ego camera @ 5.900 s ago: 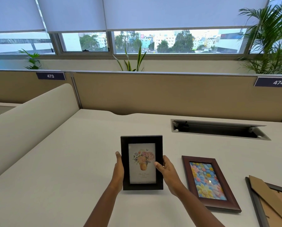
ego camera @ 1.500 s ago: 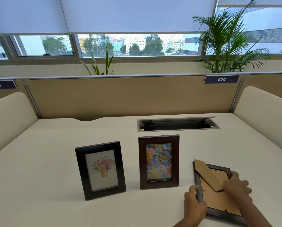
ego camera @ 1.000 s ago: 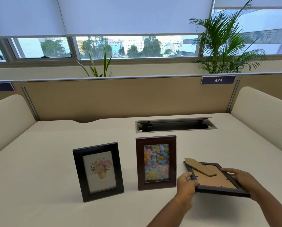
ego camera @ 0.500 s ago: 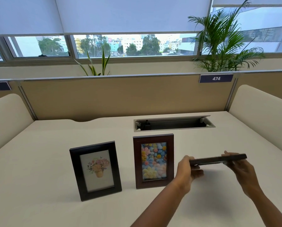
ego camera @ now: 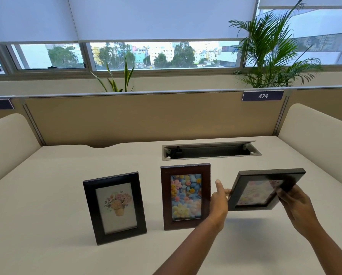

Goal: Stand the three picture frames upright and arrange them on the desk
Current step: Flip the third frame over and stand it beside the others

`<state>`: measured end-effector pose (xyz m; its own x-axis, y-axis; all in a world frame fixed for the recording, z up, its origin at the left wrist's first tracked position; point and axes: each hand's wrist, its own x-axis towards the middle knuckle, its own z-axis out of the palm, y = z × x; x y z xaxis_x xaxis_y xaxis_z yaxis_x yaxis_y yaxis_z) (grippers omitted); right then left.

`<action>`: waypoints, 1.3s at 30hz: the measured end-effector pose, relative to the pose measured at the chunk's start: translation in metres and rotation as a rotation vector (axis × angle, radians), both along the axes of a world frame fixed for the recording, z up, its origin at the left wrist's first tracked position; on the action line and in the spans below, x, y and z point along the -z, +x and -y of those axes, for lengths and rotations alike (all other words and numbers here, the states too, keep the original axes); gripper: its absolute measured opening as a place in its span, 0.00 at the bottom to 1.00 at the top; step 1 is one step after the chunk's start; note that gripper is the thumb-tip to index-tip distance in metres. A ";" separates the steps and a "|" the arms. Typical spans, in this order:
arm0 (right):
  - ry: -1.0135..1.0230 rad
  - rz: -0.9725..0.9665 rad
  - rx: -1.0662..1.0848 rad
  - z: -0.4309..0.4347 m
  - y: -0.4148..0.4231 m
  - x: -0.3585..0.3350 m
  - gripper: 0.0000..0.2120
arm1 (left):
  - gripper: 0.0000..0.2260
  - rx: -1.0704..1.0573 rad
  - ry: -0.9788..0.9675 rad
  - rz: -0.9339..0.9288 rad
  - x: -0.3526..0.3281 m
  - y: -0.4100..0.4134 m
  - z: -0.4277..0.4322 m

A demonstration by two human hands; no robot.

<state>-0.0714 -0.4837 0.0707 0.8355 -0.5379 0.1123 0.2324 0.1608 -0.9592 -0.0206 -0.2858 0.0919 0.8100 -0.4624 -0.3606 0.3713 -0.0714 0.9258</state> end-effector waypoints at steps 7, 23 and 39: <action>-0.006 -0.090 -0.057 0.001 0.001 0.010 0.16 | 0.27 0.010 -0.051 -0.019 -0.005 0.004 0.004; -0.113 -0.163 0.019 -0.003 0.036 0.016 0.10 | 0.24 0.024 0.024 0.055 0.038 -0.013 0.002; -0.171 -0.273 -0.032 0.002 0.035 0.009 0.23 | 0.24 0.058 0.102 0.081 0.041 -0.015 0.004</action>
<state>-0.0361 -0.4861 0.0621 0.8632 -0.5039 -0.0313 -0.0393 -0.0052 -0.9992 -0.0354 -0.2902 0.0508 0.8114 -0.4739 -0.3421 0.2878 -0.1854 0.9396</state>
